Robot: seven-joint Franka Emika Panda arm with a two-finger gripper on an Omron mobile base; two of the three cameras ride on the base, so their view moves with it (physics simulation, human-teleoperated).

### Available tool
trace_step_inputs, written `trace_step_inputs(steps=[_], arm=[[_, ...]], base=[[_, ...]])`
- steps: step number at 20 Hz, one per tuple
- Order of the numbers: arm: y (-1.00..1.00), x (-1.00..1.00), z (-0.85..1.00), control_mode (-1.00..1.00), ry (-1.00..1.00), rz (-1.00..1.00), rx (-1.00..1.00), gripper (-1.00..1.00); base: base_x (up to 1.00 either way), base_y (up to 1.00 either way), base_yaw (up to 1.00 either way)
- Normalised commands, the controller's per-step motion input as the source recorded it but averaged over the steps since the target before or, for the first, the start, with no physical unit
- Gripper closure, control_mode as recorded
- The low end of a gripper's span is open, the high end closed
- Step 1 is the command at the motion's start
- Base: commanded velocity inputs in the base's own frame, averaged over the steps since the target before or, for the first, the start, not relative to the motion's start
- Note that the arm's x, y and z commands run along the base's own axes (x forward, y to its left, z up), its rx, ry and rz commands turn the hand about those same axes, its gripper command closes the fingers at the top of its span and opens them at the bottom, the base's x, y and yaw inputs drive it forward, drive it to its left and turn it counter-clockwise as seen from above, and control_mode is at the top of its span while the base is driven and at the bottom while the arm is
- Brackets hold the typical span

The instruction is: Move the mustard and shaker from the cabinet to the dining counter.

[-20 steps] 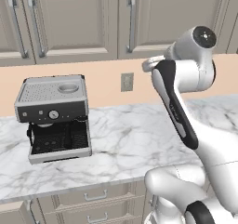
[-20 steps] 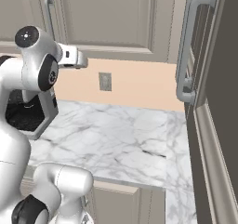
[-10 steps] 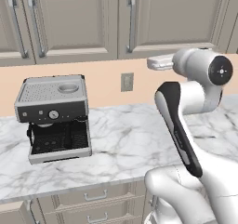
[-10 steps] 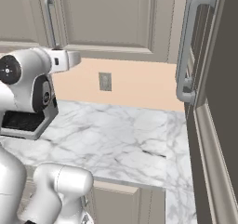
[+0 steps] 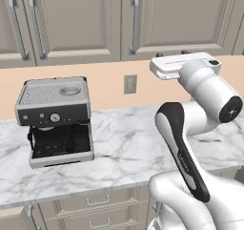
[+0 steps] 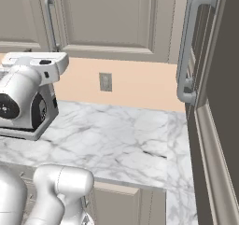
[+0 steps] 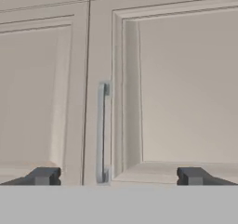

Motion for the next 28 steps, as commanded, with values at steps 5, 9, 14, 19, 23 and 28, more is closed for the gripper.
trace_step_inputs(steps=[5, 9, 14, 19, 23, 28], arm=[[0.11, 0.67, 0.0, -1.0, -0.01, 0.05, 0.03, -1.0], [0.34, 0.62, 0.0, -1.0, -0.01, 0.0, 0.0, -1.0], [0.27, 0.49, 0.0, -1.0, -0.06, 0.0, 0.0, -1.0], [0.19, 0.51, 0.0, -1.0, -0.02, 0.0, 0.0, -1.0], [0.03, 0.58, 0.0, -1.0, 0.0, -0.01, 0.0, -1.0], [0.14, 0.49, 0.0, -1.0, 0.0, -0.02, 0.0, -1.0]], base=[[0.0, 0.0, 0.0], [0.0, 0.0, 0.0], [0.0, 0.0, 0.0], [0.0, 0.0, 0.0], [0.0, 0.0, 0.0], [0.0, 0.0, 0.0]])
